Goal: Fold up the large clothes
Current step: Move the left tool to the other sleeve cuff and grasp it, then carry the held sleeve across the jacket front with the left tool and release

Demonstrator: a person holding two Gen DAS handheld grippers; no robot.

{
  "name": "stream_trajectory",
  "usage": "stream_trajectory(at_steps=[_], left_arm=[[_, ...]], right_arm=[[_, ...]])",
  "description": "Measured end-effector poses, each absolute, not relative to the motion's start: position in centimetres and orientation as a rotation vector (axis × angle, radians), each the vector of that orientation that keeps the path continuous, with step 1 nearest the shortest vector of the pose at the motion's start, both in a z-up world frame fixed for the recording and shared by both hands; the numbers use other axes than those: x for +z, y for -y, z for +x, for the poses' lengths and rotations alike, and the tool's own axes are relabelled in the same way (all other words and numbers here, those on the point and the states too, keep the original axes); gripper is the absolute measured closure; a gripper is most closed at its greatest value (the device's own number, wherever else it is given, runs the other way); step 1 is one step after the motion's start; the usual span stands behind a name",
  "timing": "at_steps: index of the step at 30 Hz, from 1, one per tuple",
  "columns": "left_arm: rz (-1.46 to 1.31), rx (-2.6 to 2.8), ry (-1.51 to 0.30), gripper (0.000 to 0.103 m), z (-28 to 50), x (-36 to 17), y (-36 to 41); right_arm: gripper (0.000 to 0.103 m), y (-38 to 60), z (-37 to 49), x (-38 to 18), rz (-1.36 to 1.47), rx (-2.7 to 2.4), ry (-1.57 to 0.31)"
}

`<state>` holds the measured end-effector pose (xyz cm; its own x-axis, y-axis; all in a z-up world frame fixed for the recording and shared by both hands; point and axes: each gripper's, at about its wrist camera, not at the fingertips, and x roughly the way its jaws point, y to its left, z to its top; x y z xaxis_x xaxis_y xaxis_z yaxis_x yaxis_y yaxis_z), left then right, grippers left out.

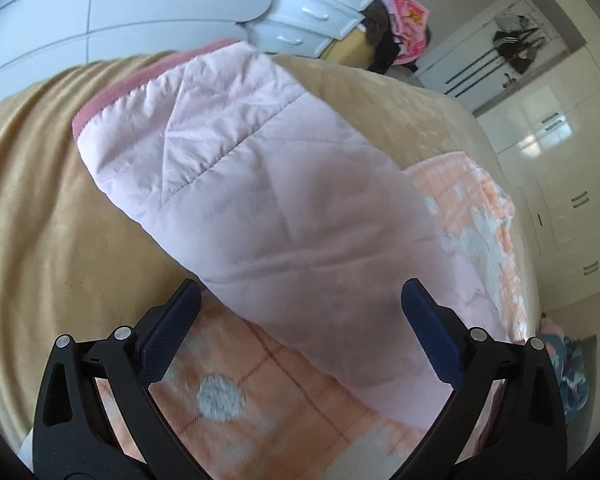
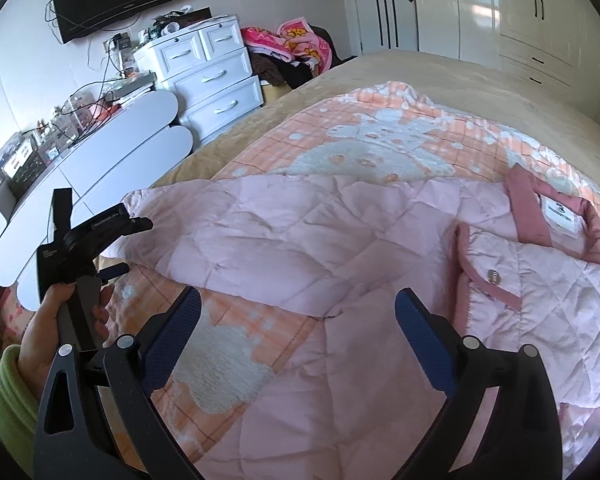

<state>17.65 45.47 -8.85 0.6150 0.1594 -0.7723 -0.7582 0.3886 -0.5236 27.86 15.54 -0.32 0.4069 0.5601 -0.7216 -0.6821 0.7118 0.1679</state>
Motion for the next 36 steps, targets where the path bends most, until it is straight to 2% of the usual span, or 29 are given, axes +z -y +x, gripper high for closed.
stream_trajectory(at_steps=[4,6,7,8,9,11,12,15,22,36], left_arm=[[-1.012,0.669,-0.655,0.010,17.8,-9.0,-46.2],[-1.016,0.681,-0.645,0.023,17.9,-9.1,-46.4],[-1.003,0.682,-0.643,0.026,17.9,-9.1,-46.4],[-0.990,0.674,-0.643,0.036,18.1,-9.0,-46.4],[-0.977,0.669,-0.640,0.053,18.2,-8.8,-46.4],[-0.944,0.663,-0.615,0.077,18.4,-8.0,-46.4],[-0.918,0.655,-0.596,0.083,18.5,-7.3,-46.2],[-0.853,0.622,-0.529,0.086,18.3,-4.4,-45.2],[-0.759,0.541,-0.409,0.087,18.3,1.9,-41.3],[-0.673,0.387,-0.315,0.087,20.3,7.7,-34.5]], right_arm=[[0.006,-13.8,27.9,-0.2,-0.171,0.759,-0.837],[0.006,-12.5,28.1,-0.2,-0.171,0.741,-0.837],[0.006,-11.9,28.2,-0.2,-0.171,0.730,-0.837],[0.006,-11.4,28.2,-0.2,-0.171,0.722,-0.837],[0.006,-10.6,28.4,-0.1,-0.170,0.710,-0.834],[0.006,-9.0,28.5,0.1,-0.169,0.686,-0.826],[0.006,-8.5,28.6,0.1,-0.165,0.678,-0.824],[0.006,-6.5,28.8,0.4,-0.152,0.654,-0.817],[0.006,-2.3,28.7,1.0,-0.129,0.597,-0.800],[0.006,4.5,28.4,1.7,-0.090,0.498,-0.784]])
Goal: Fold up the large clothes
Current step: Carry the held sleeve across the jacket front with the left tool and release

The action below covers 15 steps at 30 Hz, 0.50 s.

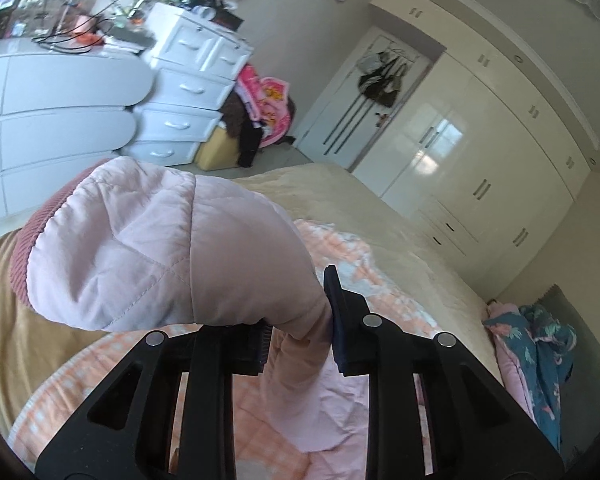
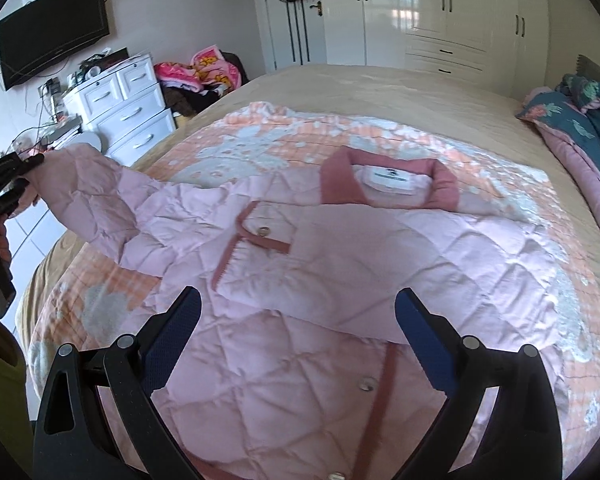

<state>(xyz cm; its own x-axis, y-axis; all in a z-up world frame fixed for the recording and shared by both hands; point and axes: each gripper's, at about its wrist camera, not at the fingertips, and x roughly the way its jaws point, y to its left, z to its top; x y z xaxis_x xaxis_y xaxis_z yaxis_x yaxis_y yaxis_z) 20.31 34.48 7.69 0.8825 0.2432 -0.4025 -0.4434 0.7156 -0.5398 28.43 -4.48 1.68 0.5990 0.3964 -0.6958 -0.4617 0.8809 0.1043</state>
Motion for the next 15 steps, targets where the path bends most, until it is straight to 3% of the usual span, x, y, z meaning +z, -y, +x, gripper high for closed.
stream_trajectory(at_steps=[15], left_arm=[[-0.589,0.239,-0.299,0.087,23.3,9.9,-27.1]], right_arm=[[0.006,11.2,29.4,0.6,-0.034,0.410,-0.783]])
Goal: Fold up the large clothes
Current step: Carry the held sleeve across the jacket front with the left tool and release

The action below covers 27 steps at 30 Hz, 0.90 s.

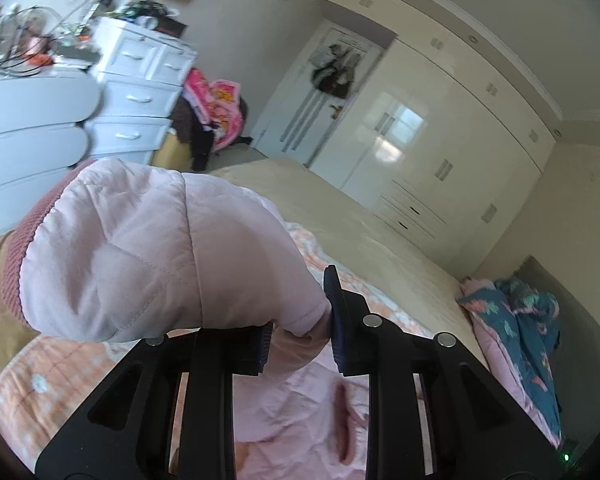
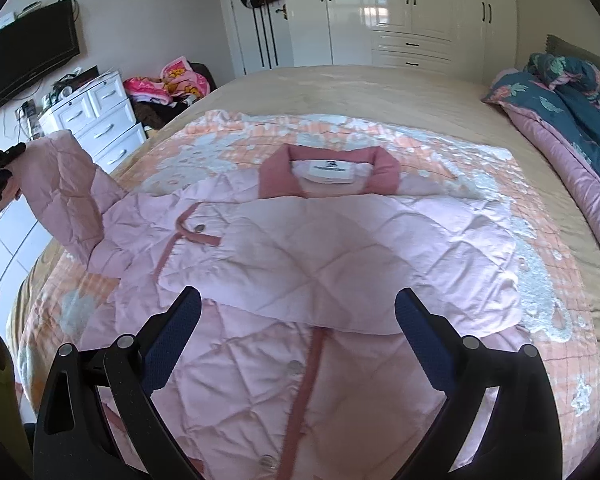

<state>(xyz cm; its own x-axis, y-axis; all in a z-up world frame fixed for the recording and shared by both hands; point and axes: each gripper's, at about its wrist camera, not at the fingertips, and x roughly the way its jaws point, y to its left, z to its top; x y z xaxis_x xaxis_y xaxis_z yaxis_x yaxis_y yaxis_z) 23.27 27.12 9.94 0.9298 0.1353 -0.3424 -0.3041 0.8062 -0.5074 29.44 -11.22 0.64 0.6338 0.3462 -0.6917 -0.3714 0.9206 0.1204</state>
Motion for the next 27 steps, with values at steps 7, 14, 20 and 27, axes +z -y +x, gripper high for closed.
stream_trajectory(at_steps=[7,14,20,27], left_arm=[[-0.489,0.134,-0.309,0.087,25.1,10.4,-21.6],[-0.348,0.041,-0.318,0.087,26.9,10.4,-15.9],[-0.178,-0.056,-0.337,0.087,28.4,9.1,-10.0],[-0.043,-0.243,-0.429,0.087,29.8,5.3,-2.9]], right_arm=[[0.006,14.0,29.9,-0.9,-0.001,0.384,-0.792],[0.006,17.3,30.6,-1.8,0.077,0.352,-0.793],[0.006,19.4,30.8,-1.0,0.111,0.316,-0.769],[0.006,21.9,30.8,-0.4,0.162,0.282,-0.749]])
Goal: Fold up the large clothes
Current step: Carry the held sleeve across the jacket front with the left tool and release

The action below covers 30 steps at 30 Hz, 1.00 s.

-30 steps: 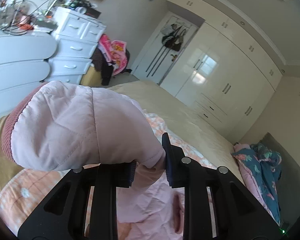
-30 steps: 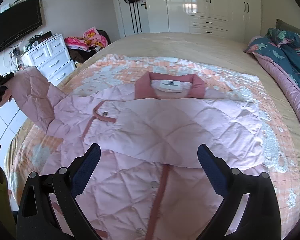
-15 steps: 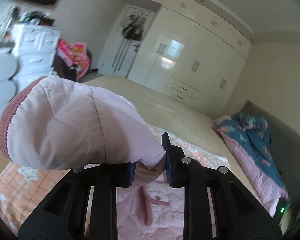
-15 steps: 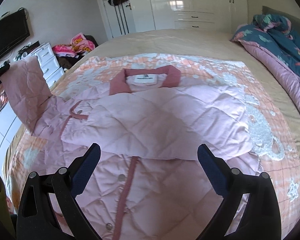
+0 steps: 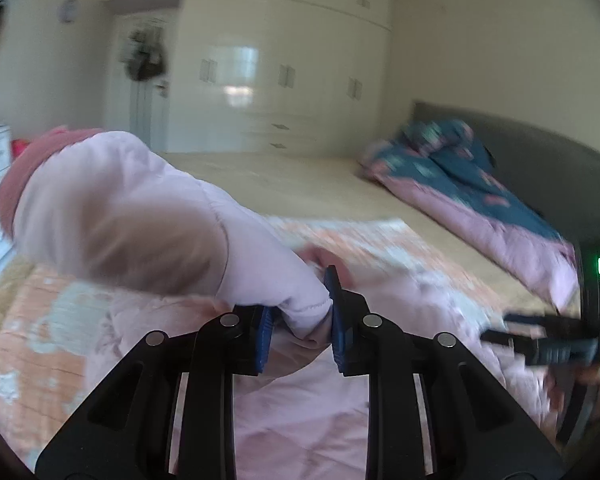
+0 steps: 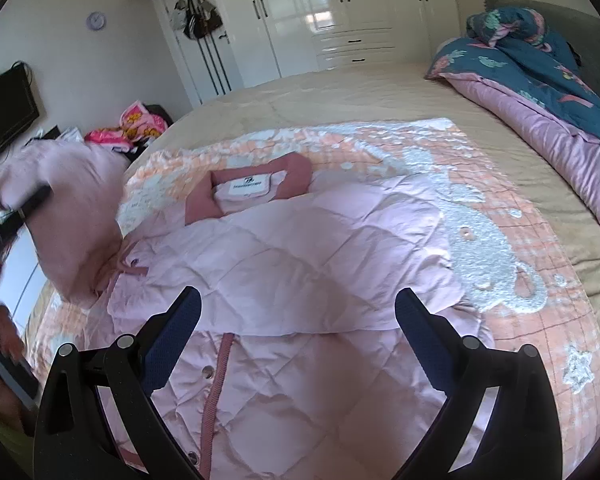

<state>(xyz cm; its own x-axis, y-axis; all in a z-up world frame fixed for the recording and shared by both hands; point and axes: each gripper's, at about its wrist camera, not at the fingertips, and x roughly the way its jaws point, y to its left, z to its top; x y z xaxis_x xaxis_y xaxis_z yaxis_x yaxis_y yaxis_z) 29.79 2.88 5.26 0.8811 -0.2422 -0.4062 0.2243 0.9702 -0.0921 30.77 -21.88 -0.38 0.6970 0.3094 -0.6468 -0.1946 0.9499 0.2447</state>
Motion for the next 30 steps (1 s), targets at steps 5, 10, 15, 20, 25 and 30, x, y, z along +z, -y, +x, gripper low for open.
stream_trajectory(at_steps=[5,10,15,20,25,30], left_arm=[[0.042,-0.318,-0.526,0.088,30.7,1.9,0.8],[0.106,-0.361,-0.592,0.089,31.2,-0.8,3.6],[0.134,-0.380,-0.655,0.089,31.1,-2.8,4.1],[0.235,-0.356,-0.688,0.089,30.5,-5.2,5.9],[0.289,-0.340,-0.712,0.088,30.2,-6.2,6.6],[0.336,-0.323,-0.739,0.076,29.7,-6.5,7.4]], right_arm=[[0.006,23.7,31.0,-0.2,0.213,0.254,-0.742],[0.006,25.3,31.2,-0.2,0.243,0.225,-0.737],[0.006,26.3,31.3,-0.4,0.285,0.212,-0.739],[0.006,26.6,31.3,-0.4,0.295,0.212,-0.739],[0.006,26.7,31.5,-0.9,0.305,0.216,-0.751],[0.006,26.8,31.8,-1.6,0.328,0.230,-0.776]])
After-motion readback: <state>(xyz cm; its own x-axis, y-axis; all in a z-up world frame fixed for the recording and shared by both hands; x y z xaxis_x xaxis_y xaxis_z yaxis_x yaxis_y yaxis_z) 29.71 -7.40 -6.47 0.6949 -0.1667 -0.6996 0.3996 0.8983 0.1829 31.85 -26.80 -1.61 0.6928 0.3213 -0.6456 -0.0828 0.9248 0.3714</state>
